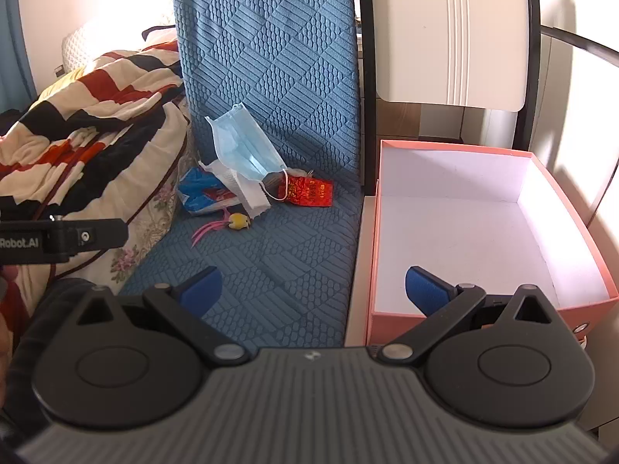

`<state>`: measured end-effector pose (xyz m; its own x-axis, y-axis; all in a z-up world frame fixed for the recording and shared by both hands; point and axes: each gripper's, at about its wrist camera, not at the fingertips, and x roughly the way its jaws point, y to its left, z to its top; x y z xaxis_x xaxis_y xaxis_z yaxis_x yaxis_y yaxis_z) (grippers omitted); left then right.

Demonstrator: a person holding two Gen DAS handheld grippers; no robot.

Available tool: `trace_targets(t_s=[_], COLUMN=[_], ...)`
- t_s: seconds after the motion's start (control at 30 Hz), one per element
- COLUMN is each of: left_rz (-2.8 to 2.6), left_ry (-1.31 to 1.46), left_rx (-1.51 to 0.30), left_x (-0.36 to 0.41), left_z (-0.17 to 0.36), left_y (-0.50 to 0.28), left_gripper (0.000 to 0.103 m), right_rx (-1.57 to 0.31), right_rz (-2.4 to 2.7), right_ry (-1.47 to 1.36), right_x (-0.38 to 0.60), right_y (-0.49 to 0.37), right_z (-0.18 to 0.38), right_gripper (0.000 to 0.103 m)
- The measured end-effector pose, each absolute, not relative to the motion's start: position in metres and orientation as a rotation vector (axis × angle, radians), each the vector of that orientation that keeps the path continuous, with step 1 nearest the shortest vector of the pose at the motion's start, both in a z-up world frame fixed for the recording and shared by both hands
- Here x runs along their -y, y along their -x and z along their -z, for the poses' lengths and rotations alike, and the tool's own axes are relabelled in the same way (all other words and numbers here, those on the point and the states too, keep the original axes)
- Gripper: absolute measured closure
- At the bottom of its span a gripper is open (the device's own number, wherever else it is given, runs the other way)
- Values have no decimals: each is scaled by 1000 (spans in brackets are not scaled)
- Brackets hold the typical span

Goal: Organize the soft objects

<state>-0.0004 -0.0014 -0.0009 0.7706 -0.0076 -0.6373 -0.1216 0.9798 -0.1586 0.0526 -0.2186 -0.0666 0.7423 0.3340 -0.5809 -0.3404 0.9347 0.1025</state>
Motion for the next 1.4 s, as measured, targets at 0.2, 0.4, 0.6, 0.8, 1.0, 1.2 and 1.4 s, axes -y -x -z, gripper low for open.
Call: trace_targets(t_s=[0.2,0.4,0.6,0.8,1.0,1.2,1.4], left_rz=[-64,-70,-73,-81,-81,-80,-82], left_ry=[198,206,213,216,219,222,224], left_rx=[-690,-694,-695,-696,-696,-698,-699], left_x=[0,-3,-5,-8,-9,-10,-11], left_z=[1,3,3,4,5,6,7], left_y=[1,1,-1,0,0,1,2], left_gripper=[0,0,0,0,0,0,0], right_rx=[-647,-655,-651,-656,-674,-681,-677], right_rz=[-376,-373,-362,-372,-379,-378,-383], right_ry=[19,7,-4,6,-20,-9,-7], right_x=[214,213,211,208,210,208,207], right_y=[-52,-52,-53,-54,-57,-58,-57], right_z=[69,71,69,69,70,69,69], right_gripper=[0,0,0,0,0,0,0])
